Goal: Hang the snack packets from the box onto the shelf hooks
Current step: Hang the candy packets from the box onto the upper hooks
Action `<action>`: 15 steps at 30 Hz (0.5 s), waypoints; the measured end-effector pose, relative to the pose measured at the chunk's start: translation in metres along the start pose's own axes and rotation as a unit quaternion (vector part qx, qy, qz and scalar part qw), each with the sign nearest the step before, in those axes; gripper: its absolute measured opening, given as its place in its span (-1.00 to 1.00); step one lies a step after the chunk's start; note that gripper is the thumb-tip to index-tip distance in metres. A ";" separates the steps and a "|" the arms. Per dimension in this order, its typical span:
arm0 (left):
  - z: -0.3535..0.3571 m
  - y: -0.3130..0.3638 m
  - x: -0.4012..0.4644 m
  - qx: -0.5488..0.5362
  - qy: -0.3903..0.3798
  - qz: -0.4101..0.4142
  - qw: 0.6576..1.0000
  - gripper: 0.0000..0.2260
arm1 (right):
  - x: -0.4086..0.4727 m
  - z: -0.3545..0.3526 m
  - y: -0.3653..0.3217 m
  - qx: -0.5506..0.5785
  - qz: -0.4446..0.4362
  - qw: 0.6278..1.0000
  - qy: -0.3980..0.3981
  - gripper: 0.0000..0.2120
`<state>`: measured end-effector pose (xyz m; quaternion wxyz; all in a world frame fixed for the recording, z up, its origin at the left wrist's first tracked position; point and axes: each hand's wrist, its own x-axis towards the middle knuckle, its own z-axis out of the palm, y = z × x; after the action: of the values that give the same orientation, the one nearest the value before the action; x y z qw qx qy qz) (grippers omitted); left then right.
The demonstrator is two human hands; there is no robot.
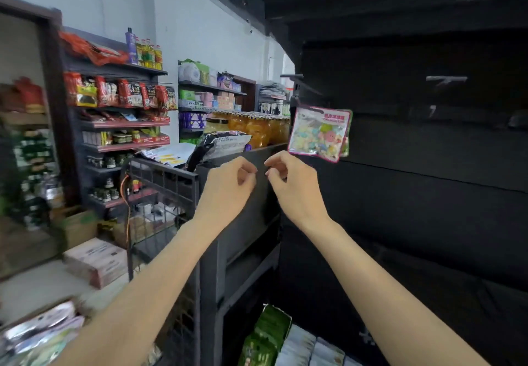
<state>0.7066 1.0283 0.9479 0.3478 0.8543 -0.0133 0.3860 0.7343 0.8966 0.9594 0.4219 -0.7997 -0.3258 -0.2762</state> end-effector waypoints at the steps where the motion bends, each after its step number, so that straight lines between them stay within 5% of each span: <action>1: -0.006 -0.011 -0.016 0.005 0.003 -0.020 1.000 -0.87 | -0.009 0.011 -0.002 0.007 0.000 1.000 -0.022 -0.83; 10: -0.072 -0.141 -0.160 0.129 -0.018 -0.229 0.965 -0.92 | -0.116 0.158 -0.019 0.035 0.036 0.961 -0.271 -0.78; 15: -0.108 -0.217 -0.222 0.251 -0.192 -0.289 0.904 -0.81 | -0.182 0.245 -0.025 0.014 0.078 0.909 -0.408 -0.73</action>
<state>0.5442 1.2035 0.7226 0.2087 0.9374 0.2646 0.0876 0.6409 1.0646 0.7207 0.2830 -0.8598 -0.4097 0.1129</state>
